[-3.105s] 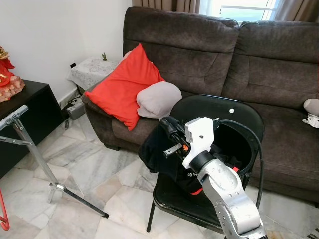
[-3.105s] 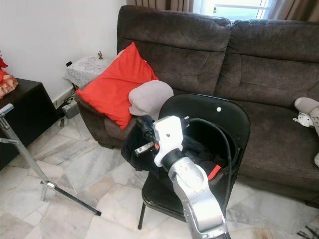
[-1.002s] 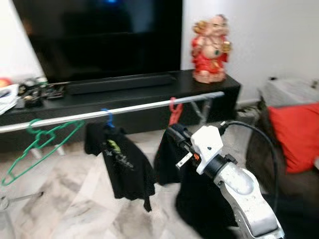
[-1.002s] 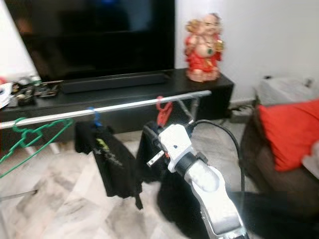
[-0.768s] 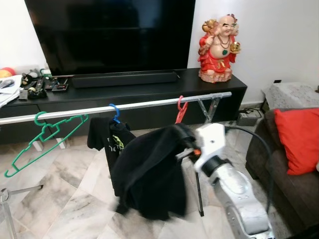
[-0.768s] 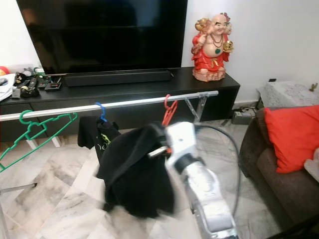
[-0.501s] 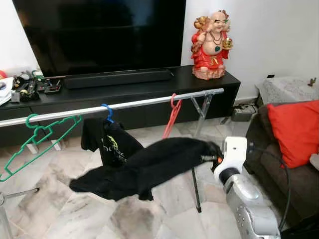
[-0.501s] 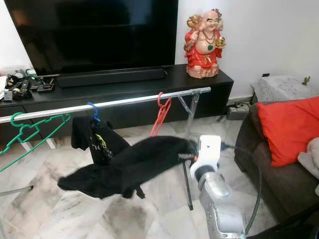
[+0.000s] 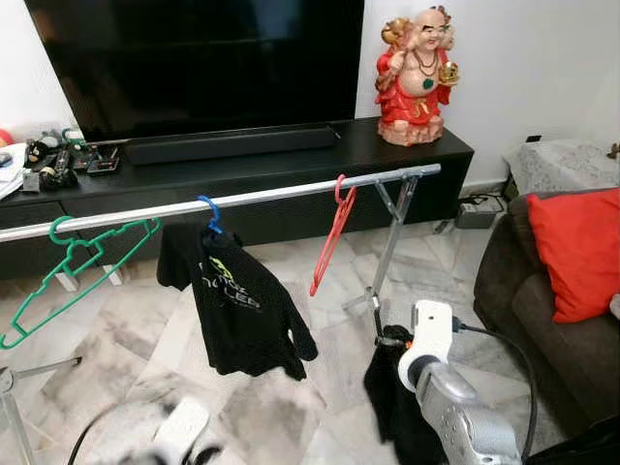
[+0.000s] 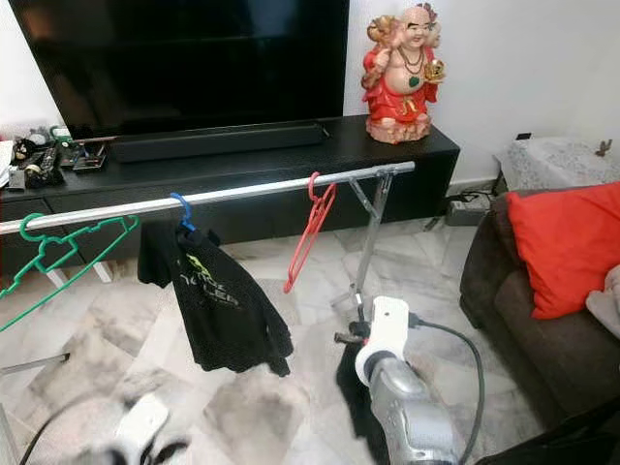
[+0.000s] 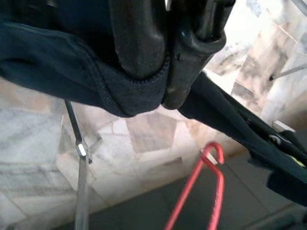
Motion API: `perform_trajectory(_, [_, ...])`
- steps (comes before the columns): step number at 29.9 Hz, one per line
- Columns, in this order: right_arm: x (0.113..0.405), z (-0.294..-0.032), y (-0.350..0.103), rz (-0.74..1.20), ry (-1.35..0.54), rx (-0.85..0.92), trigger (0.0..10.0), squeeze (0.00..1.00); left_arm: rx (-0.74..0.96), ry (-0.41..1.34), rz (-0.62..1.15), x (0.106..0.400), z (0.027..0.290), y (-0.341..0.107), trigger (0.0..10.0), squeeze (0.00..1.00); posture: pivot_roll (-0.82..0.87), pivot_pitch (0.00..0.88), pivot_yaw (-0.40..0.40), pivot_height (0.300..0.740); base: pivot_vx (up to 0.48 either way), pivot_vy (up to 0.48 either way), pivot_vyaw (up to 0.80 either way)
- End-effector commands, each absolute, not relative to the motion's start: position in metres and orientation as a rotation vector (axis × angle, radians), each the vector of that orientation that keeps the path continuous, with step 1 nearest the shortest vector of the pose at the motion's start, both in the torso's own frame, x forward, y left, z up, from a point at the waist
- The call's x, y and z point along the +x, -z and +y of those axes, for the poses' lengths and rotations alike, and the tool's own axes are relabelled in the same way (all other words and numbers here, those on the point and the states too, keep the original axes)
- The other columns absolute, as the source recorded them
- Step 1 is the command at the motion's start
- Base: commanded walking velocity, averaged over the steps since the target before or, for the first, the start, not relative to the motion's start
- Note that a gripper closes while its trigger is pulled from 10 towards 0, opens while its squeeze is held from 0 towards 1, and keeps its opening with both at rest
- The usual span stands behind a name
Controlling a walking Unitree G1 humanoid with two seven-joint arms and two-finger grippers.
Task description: Hang hanger
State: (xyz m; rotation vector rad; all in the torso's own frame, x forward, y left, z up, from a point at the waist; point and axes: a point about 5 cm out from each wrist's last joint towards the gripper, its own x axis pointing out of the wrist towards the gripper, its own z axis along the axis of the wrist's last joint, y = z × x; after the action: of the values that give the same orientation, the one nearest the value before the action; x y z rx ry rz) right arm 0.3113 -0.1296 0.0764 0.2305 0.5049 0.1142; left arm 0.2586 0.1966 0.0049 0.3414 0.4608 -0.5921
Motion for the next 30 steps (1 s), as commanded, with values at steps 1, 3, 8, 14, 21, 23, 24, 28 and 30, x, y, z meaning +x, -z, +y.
perform_trajectory(1, [0.316, -0.126, -0.092, 0.466, -0.118, 0.255, 10.0, 0.00, 0.317, 0.670, 0.446, 0.262, 0.186, -0.013, 10.0, 0.00, 0.11, 0.039, 0.031, 0.740, 0.000, 0.000, 0.00])
perform_trajectory(3, [0.316, -0.125, -0.100, 0.455, -0.118, 0.264, 10.0, 0.00, 0.320, 0.731, 0.412, 0.267, 0.176, -0.024, 10.0, 0.00, 0.11, 0.039, 0.031, 0.740, 0.000, 0.000, 0.00])
perform_trajectory(8, [0.313, -0.122, -0.121, 0.419, -0.093, 0.283, 10.0, 0.00, 0.296, 0.815, 0.296, 0.276, 0.153, -0.065, 10.0, 0.00, 0.10, 0.041, 0.029, 0.740, 0.000, 0.000, 0.00])
perform_trajectory(14, [0.310, -0.120, -0.135, 0.400, -0.052, 0.305, 10.0, 0.00, 0.257, 0.895, 0.199, 0.280, 0.128, -0.091, 10.0, 1.00, 0.10, 0.040, 0.034, 0.740, 0.000, 0.000, 0.00])
perform_trajectory(21, [0.302, -0.115, -0.148, 0.403, -0.052, 0.310, 10.0, 0.00, 0.348, 0.964, 0.229, 0.275, 0.116, -0.092, 10.0, 1.00, 0.09, 0.035, 0.043, 0.740, 0.000, 0.000, 0.00])
perform_trajectory(23, [0.299, -0.113, -0.150, 0.405, -0.056, 0.317, 10.0, 0.00, 0.394, 0.974, 0.229, 0.275, 0.117, -0.093, 10.0, 1.00, 0.09, 0.035, 0.043, 0.740, 0.000, 0.000, 0.00])
perform_trajectory(24, [0.298, -0.113, -0.150, 0.409, -0.058, 0.316, 10.0, 0.00, 0.417, 0.980, 0.231, 0.276, 0.117, -0.093, 10.0, 1.00, 0.09, 0.035, 0.044, 0.740, 0.000, 0.000, 0.00])
perform_trajectory(28, [0.291, -0.104, -0.157, 0.420, -0.076, 0.313, 10.0, 0.00, 0.482, 1.018, 0.244, 0.275, 0.115, -0.096, 10.0, 0.00, 0.09, 0.036, 0.044, 0.740, 0.000, 0.000, 0.00])
perform_trajectory(30, [0.286, -0.098, -0.160, 0.427, -0.099, 0.315, 10.0, 0.00, 0.494, 1.029, 0.232, 0.276, 0.113, -0.101, 10.0, 0.00, 0.09, 0.036, 0.044, 0.740, 0.000, 0.000, 0.00])
